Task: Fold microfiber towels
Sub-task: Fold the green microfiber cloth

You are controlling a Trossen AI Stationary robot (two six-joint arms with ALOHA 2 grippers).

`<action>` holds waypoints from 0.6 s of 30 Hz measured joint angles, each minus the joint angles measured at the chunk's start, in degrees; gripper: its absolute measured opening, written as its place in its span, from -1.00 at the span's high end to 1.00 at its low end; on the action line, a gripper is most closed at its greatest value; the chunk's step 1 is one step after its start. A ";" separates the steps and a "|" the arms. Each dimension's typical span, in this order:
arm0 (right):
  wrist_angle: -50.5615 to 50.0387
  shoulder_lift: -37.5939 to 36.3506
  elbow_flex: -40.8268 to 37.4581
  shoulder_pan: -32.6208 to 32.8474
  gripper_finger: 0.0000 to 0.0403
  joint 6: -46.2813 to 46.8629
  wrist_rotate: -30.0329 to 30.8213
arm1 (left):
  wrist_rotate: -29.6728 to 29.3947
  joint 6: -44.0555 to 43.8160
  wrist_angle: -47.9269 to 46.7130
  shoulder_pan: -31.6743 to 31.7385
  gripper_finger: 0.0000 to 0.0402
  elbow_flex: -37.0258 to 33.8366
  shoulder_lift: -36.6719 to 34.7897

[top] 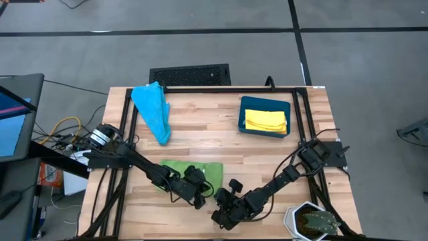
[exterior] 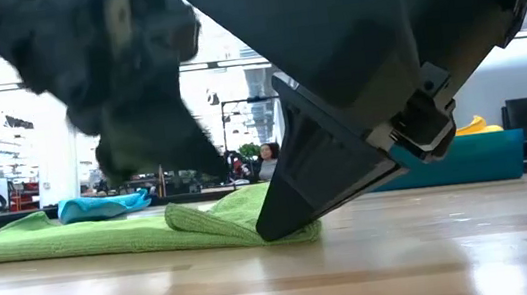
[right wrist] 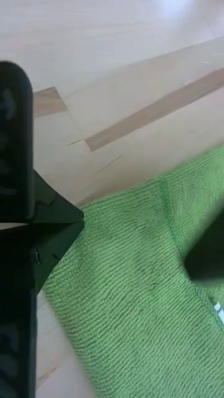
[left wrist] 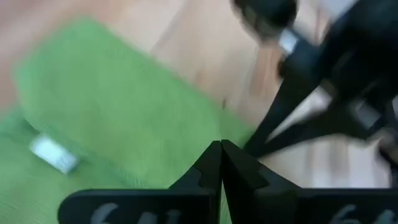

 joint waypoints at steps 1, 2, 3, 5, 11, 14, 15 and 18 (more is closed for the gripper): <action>-0.02 -0.02 0.00 0.00 0.89 0.02 -0.03 | -1.40 0.00 -0.09 -0.38 1.00 0.02 -0.86; -0.04 -0.02 0.00 0.00 0.89 0.22 -0.01 | -2.85 0.04 -0.26 -0.84 1.00 0.02 -1.46; -0.05 -0.02 -0.02 0.00 0.89 0.56 0.00 | -4.03 0.42 -0.59 -1.47 1.00 0.02 -1.72; -0.09 -0.02 -0.02 0.00 0.91 1.14 0.07 | -5.00 1.22 -1.77 -2.96 1.00 0.02 -1.76; -0.23 -0.02 -0.04 -0.11 0.90 1.28 0.08 | -7.24 1.86 -2.01 -5.87 1.00 0.02 1.30; -0.28 -0.02 -0.04 -0.11 0.89 1.28 0.05 | -7.79 1.24 -1.73 -6.23 1.00 0.02 2.56; -0.30 -0.02 -0.04 -0.11 0.89 1.28 0.03 | -7.84 1.19 -1.62 -6.23 1.00 0.02 2.94; -0.26 -0.02 -0.07 -0.11 0.90 1.28 0.03 | -7.37 1.17 -1.77 -6.23 1.00 0.04 4.41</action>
